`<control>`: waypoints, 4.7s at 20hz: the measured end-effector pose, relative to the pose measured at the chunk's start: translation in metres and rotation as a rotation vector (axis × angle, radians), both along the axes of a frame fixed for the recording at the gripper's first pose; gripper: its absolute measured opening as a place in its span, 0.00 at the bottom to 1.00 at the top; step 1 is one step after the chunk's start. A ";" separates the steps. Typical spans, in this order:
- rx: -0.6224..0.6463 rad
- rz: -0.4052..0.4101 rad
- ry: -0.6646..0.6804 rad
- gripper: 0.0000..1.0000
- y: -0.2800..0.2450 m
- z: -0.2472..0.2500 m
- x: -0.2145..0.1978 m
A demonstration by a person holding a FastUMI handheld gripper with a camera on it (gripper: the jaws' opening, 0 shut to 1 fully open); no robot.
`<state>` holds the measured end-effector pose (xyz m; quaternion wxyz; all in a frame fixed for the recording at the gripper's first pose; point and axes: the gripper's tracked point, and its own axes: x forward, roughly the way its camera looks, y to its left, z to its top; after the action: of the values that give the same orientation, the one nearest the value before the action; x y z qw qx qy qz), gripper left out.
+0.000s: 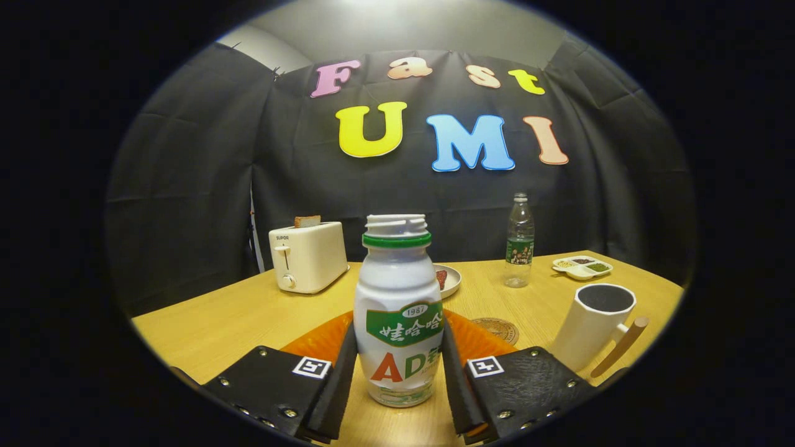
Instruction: Take the bottle from table, then pour the juice into the cup, finally place the bottle on the coaster
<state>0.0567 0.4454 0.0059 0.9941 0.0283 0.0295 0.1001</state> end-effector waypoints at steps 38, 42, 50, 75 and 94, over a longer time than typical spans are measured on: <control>1.224 -0.090 0.116 0.64 -0.089 0.032 0.008; 1.309 -0.084 0.119 0.64 -0.088 0.037 0.008; 1.451 -0.081 0.124 0.64 -0.087 0.044 0.010; 1.662 -0.060 0.124 0.64 -0.093 0.058 0.005; 1.733 -0.013 0.120 0.64 -0.082 0.067 0.010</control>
<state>0.0670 0.3638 0.0726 0.6195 0.7809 -0.0047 0.0798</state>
